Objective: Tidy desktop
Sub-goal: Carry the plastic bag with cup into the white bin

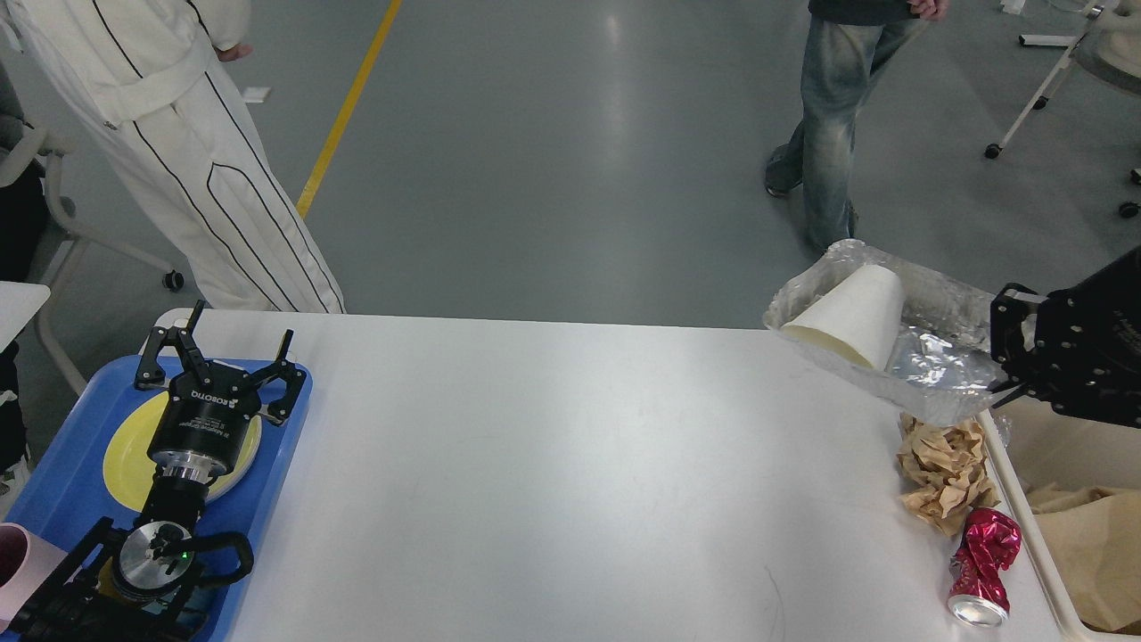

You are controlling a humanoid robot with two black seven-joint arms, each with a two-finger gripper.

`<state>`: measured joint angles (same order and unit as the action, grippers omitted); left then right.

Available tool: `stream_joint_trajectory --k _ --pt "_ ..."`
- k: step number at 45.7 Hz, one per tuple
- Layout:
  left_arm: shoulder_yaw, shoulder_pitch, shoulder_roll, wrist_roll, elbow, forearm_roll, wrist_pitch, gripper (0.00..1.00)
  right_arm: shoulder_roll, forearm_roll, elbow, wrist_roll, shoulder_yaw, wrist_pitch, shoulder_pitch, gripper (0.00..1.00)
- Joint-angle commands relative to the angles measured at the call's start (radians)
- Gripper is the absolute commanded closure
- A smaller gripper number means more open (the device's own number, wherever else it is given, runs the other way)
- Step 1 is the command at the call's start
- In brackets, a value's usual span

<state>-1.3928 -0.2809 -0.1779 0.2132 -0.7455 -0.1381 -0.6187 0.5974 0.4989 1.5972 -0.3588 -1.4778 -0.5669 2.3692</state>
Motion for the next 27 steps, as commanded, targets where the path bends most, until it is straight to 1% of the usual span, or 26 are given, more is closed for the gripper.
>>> stream_joint_trajectory --k 1,4,7,10,16,18,20,24,27 --pt "0.0 0.0 0.0 0.0 0.0 0.0 -0.001 0.04 0.007 0.0 -0.028 0.001 -0.105 0.111 -0.007 1.0" --pt "0.0 0.0 0.0 0.0 0.0 0.0 0.0 0.04 0.034 0.0 -0.06 0.001 -0.157 0.179 -0.022 1.0" --pt "0.0 0.0 0.0 0.0 0.0 0.0 0.0 0.04 0.103 -0.01 -0.115 0.001 -0.173 0.228 -0.07 1.0" --pt "0.0 0.0 0.0 0.0 0.0 0.0 0.0 0.04 0.179 -0.016 -0.201 0.0 -0.173 0.243 -0.136 1.0" --pt "0.0 0.0 0.0 0.0 0.0 0.0 0.0 0.04 0.258 -0.017 -0.371 0.0 -0.151 0.257 -0.295 1.0" --pt "0.0 0.0 0.0 0.0 0.0 0.0 -0.001 0.04 0.283 -0.019 -0.431 0.0 -0.127 0.266 -0.361 1.0" --pt "0.0 0.0 0.0 0.0 0.0 0.0 0.0 0.04 0.297 -0.019 -0.503 0.001 -0.079 0.286 -0.47 1.0" --pt "0.0 0.0 0.0 0.0 0.0 0.0 0.0 0.04 0.295 -0.02 -0.595 0.001 0.052 0.323 -0.677 1.0" --pt "0.0 0.0 0.0 0.0 0.0 0.0 0.0 0.04 0.294 -0.02 -0.673 0.001 0.161 0.329 -0.818 1.0"
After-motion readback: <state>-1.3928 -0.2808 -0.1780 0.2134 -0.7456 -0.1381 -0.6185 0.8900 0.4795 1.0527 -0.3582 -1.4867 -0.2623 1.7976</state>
